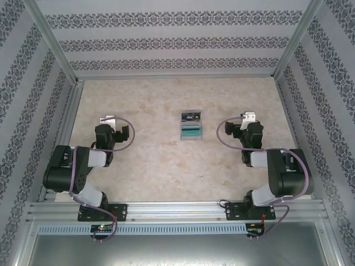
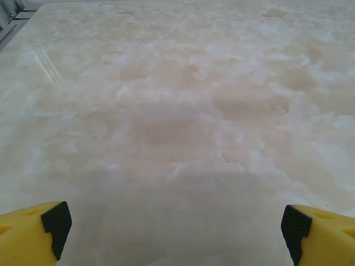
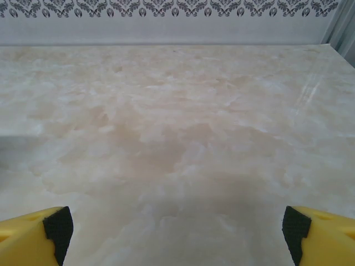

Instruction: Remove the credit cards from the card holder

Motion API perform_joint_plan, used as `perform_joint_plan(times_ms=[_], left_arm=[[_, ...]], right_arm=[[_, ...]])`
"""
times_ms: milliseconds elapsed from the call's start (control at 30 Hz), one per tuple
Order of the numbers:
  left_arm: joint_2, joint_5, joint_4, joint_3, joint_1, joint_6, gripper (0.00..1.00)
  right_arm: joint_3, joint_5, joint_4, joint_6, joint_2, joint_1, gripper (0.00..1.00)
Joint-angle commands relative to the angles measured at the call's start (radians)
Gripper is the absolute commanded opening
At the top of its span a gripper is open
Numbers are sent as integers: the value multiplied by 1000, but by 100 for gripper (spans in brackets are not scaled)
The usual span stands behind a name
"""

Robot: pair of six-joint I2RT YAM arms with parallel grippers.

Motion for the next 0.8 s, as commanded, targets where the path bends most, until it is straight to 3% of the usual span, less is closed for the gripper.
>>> perform_joint_plan(times_ms=[0,667,767], left_arm=[[-4,2,40,11,7,16,99],[-6,16,34,16,12,16,99],[-83,32,-193,107,10,25,99]], right_arm=[[21,-19,4,11,4,2,98],[23,-21,2,12,4,-1,98],[17,-13,0,13,-21,0,98]])
